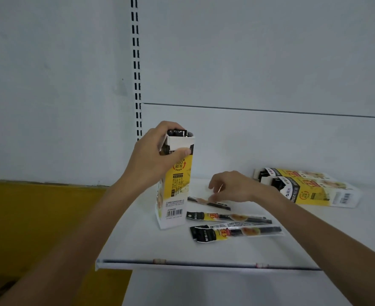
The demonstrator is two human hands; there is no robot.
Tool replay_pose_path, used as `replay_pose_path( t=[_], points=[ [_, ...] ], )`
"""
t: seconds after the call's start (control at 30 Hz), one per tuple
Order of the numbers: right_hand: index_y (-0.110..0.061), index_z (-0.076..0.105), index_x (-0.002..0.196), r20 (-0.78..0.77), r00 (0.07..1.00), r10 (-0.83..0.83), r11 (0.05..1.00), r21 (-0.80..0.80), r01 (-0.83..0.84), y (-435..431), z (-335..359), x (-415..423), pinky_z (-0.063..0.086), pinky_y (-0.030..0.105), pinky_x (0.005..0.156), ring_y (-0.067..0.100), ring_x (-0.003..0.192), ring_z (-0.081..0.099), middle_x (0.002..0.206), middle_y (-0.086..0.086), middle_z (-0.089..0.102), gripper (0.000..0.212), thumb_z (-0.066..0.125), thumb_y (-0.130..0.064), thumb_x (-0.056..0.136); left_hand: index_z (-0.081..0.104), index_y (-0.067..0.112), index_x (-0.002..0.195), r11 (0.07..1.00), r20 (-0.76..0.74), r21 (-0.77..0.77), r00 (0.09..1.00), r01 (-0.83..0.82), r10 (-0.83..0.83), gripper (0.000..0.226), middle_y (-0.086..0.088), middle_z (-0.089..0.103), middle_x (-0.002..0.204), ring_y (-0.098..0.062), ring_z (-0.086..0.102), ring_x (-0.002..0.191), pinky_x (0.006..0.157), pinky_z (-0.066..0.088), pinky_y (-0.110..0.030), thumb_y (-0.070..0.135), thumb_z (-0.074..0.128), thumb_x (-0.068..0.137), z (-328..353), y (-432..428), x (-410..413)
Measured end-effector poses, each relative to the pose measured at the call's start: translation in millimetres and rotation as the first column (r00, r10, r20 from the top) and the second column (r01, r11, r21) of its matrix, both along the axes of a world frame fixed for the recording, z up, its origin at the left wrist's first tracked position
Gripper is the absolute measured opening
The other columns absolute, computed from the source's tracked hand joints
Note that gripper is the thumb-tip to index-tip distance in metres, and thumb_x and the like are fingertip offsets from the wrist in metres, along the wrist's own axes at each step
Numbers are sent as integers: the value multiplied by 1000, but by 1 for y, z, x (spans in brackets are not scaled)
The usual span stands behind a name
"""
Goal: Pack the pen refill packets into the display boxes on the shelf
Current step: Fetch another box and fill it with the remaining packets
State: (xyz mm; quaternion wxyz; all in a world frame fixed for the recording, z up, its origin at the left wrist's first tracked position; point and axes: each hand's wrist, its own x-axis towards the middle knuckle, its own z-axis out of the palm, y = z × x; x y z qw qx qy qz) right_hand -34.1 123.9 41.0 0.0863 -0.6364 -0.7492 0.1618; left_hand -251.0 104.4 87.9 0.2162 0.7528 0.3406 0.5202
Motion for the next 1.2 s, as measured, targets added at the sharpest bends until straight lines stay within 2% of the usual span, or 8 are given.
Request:
replay_pose_path(
  t=[0.1, 0.17, 0.43, 0.53, 0.73, 0.83, 0.93, 1.2],
  points=[
    [-18, 58, 77, 27, 1000, 1, 1000, -4, 0, 0, -10, -4, 32, 18, 54, 10, 65, 46, 68, -8, 47, 11, 67, -20, 81, 48, 45, 89, 1000, -15, 12, 1000, -7, 8, 32, 5, 60, 99, -6, 57, 89, 75, 51, -25, 23, 69, 78, 0, -1, 7],
    [-16, 42, 58, 33, 999, -37, 999, -2, 37, 0, -6, 2, 25, 22, 49, 13, 55, 38, 56, -4, 36, 31, 60, -17, 83, 48, 45, 89, 1000, -18, 20, 1000, -12, 13, 32, 4, 60, 101, -6, 57, 89, 74, 51, -24, 23, 69, 78, -1, -1, 8],
    [-20, 55, 88, 55, 998, 5, 970, -244, 9, -33, 20, 14, 46, 28, 76, 19, 91, 55, 101, 3, 56, 16, 60, -35, 86, 51, 38, 93, 1000, 28, -4, 999, -22, 22, 27, 5, 61, 96, -11, 58, 89, 76, 52, -30, 23, 69, 79, -2, 0, 2],
    [-28, 45, 65, 113, 992, 64, 969, -246, -34, -29, 9, 17, 37, 29, 71, 10, 76, 50, 79, -10, 51, 32, 74, -39, 74, 51, 35, 95, 1000, 17, -16, 1000, -15, 15, 27, 3, 60, 99, -10, 58, 89, 76, 52, -29, 23, 69, 79, -2, -1, 3],
    [-16, 51, 60, -16, 1000, 3, 995, -97, -4, -22, 22, 22, 35, 18, 54, 9, 54, 45, 60, -3, 51, 26, 64, -15, 82, 48, 40, 91, 1000, -4, -12, 1000, -29, 29, 27, 7, 59, 97, -14, 57, 90, 74, 53, -36, 24, 68, 80, -2, -3, -8],
    [-17, 55, 87, -332, 942, -48, 998, -42, 35, -17, 31, 24, 48, 18, 69, 16, 77, 64, 86, 3, 63, 8, 53, -12, 91, 47, 42, 90, 999, -23, -11, 999, -32, 31, 29, 4, 59, 98, -17, 57, 91, 76, 53, -40, 25, 68, 80, 0, -4, -10],
    [-14, 54, 93, -596, 801, -62, 994, 32, 101, -14, 50, 15, 47, 24, 56, 14, 60, 57, 79, 4, 60, 6, 48, -14, 95, 48, 41, 94, 999, -49, -9, 998, -37, 37, 29, 5, 60, 99, -17, 57, 91, 77, 53, -41, 26, 68, 80, 1, -4, -9],
    [-12, 57, 80, -688, 706, 169, 923, 361, 131, -22, 106, -38, 27, 18, 38, 8, 40, 28, 49, -7, 31, 17, 66, -26, 83, 47, 35, 112, 998, -96, -23, 994, -61, 59, 40, 5, 59, 107, -6, 57, 91, 83, 52, -39, 31, 68, 78, 3, -1, -8]
  ],
)
